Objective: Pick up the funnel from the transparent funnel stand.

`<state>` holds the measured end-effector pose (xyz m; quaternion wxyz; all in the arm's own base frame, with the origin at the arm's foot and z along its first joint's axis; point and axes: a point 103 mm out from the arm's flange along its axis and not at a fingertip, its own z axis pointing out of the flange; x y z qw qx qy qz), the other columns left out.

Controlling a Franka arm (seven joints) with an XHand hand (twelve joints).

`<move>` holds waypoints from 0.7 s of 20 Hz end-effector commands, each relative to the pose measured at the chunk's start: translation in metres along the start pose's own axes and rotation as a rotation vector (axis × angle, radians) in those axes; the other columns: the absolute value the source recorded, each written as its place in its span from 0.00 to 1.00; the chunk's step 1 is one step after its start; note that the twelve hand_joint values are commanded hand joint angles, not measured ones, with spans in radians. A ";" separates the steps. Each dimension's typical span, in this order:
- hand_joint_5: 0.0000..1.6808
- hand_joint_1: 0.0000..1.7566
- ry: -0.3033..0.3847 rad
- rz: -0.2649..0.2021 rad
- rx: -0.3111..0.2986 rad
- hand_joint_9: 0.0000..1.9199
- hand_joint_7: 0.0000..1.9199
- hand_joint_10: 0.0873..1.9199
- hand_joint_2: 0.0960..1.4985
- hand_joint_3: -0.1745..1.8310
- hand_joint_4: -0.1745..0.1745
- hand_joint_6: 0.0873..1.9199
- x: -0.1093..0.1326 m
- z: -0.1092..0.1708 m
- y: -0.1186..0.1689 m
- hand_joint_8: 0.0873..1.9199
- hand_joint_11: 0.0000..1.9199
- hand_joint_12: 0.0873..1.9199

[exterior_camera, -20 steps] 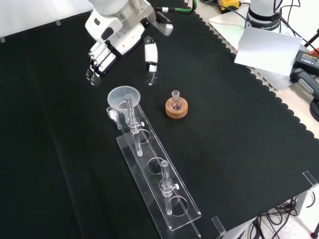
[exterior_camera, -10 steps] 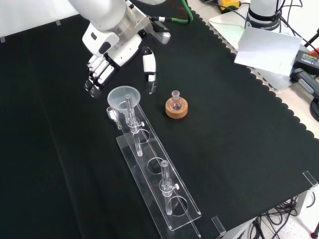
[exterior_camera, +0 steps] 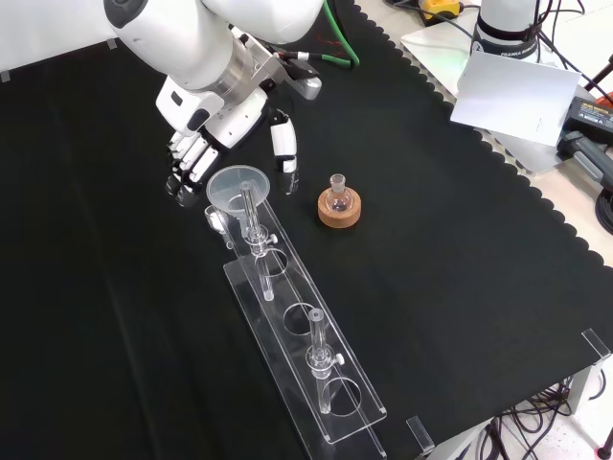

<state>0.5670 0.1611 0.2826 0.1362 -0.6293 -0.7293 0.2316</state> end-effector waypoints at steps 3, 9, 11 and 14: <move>0.03 0.33 -0.009 -0.007 -0.004 0.00 0.00 0.42 0.43 0.15 0.69 0.00 -0.002 0.002 0.002 0.00 0.03 0.84; 0.04 0.35 -0.004 -0.015 -0.015 0.00 0.00 0.46 0.43 0.15 0.68 0.00 -0.005 0.005 0.002 0.05 0.05 0.83; 0.05 0.36 -0.011 -0.016 -0.010 0.00 0.00 0.47 0.44 0.15 0.68 0.00 -0.002 0.004 0.002 0.06 0.06 0.83; 0.06 0.37 -0.019 -0.017 0.001 0.00 0.00 0.48 0.44 0.15 0.67 0.00 0.004 0.004 0.003 0.06 0.09 0.82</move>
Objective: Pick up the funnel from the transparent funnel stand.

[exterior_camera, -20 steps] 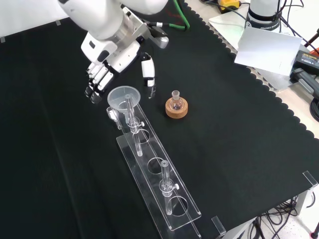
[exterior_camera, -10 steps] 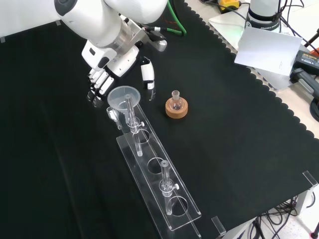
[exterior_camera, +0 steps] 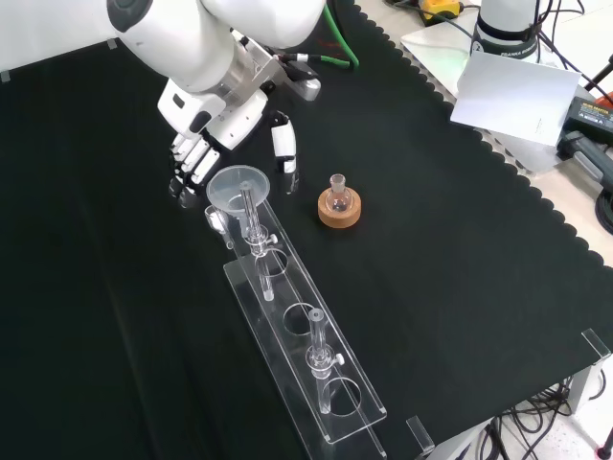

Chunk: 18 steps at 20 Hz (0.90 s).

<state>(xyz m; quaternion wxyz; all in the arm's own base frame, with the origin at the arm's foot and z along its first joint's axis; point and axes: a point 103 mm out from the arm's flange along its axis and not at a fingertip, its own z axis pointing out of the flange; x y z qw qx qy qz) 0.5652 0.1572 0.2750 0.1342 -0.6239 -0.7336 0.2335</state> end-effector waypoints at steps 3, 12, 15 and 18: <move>0.07 0.37 -0.022 -0.004 0.012 0.00 0.00 0.48 0.44 0.15 0.66 0.00 0.011 -0.002 0.003 0.07 0.10 0.81; 0.08 0.40 -0.025 0.002 0.011 0.00 0.00 0.49 0.45 0.16 0.65 0.00 0.010 0.002 0.005 0.09 0.10 0.81; 0.09 0.41 -0.036 0.009 0.001 0.01 0.00 0.49 0.46 0.17 0.64 0.00 0.012 0.003 0.008 0.12 0.11 0.81; 0.10 0.43 -0.032 0.011 -0.007 0.02 0.00 0.49 0.46 0.19 0.64 0.00 0.011 0.004 0.009 0.14 0.11 0.80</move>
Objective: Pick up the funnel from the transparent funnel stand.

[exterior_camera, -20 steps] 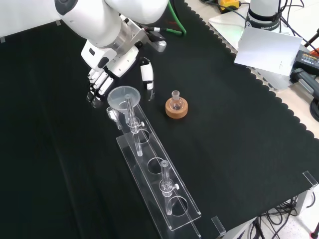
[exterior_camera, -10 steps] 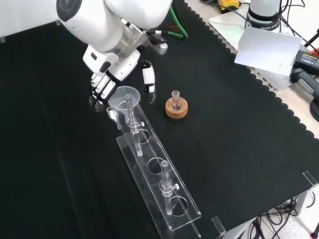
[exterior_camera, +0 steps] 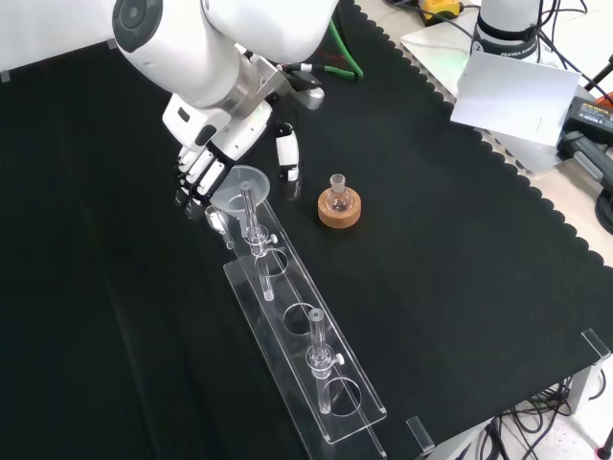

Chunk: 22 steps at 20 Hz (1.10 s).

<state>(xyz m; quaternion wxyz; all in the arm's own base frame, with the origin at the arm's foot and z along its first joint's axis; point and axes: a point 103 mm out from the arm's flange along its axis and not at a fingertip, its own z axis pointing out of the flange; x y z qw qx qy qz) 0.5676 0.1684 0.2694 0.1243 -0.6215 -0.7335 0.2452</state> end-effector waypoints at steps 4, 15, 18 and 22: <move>0.11 0.44 -0.004 0.013 -0.034 0.04 0.00 0.48 0.46 0.21 0.63 0.00 -0.002 0.002 0.004 0.18 0.12 0.80; 0.16 0.45 -0.014 0.022 -0.017 0.21 0.05 0.38 0.40 0.31 0.59 0.00 -0.002 0.004 0.010 0.34 0.18 0.77; 0.16 0.45 -0.020 0.013 -0.035 0.25 0.09 0.35 0.40 0.33 0.57 0.00 -0.001 0.004 0.010 0.35 0.19 0.76; 0.22 0.45 -0.046 0.025 -0.121 0.33 0.20 0.30 0.40 0.34 0.51 0.00 -0.001 -0.001 0.005 0.34 0.20 0.75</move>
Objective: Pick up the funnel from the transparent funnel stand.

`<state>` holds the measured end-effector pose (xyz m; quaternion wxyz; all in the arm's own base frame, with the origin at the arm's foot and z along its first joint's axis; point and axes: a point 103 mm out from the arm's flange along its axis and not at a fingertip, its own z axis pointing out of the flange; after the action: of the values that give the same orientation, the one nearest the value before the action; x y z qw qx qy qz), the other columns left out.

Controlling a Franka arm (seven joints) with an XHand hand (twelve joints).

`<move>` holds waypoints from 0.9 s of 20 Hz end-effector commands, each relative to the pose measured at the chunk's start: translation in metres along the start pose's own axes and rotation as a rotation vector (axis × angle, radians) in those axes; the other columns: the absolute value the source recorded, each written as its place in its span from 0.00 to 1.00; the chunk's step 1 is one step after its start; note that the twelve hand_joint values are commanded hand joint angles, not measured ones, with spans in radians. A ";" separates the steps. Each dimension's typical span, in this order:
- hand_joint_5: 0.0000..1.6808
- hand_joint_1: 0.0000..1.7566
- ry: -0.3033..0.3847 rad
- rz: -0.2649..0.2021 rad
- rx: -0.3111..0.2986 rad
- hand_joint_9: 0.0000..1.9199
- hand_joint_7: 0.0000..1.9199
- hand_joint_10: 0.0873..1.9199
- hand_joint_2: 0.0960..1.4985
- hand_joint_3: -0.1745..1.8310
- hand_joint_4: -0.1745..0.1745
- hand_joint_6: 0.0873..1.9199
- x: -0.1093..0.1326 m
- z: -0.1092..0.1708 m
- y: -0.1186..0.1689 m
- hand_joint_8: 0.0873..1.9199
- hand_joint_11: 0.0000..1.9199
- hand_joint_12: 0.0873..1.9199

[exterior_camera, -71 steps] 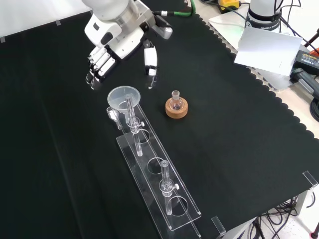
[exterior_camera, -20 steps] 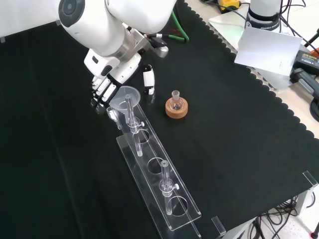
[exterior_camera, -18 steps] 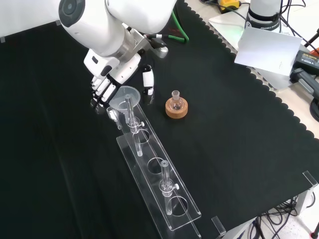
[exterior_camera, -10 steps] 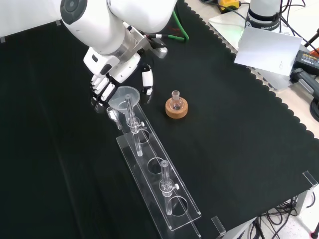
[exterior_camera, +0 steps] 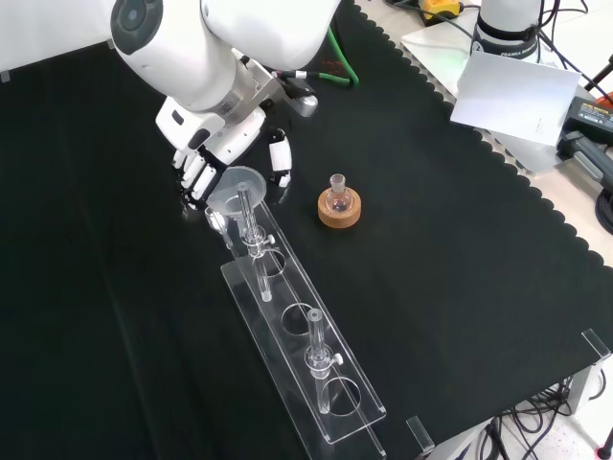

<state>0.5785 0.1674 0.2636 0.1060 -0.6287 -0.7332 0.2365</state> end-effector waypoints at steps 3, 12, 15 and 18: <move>0.31 0.46 -0.067 0.038 -0.190 0.41 0.29 0.26 0.42 0.35 0.46 0.00 0.000 -0.011 -0.017 0.33 0.25 0.71; 0.43 0.48 -0.087 0.055 -0.260 0.53 0.40 0.17 0.48 0.36 0.51 0.28 -0.016 -0.054 -0.056 0.31 0.36 0.62; 0.45 0.49 -0.094 0.071 -0.266 0.54 0.40 0.17 0.48 0.36 0.51 0.30 -0.020 -0.065 -0.072 0.31 0.37 0.62; 0.45 0.49 -0.097 0.083 -0.277 0.54 0.41 0.17 0.48 0.37 0.52 0.31 -0.023 -0.074 -0.093 0.31 0.38 0.61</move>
<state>0.5532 0.1578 0.3416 -0.0062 -0.6472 -0.7430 0.1703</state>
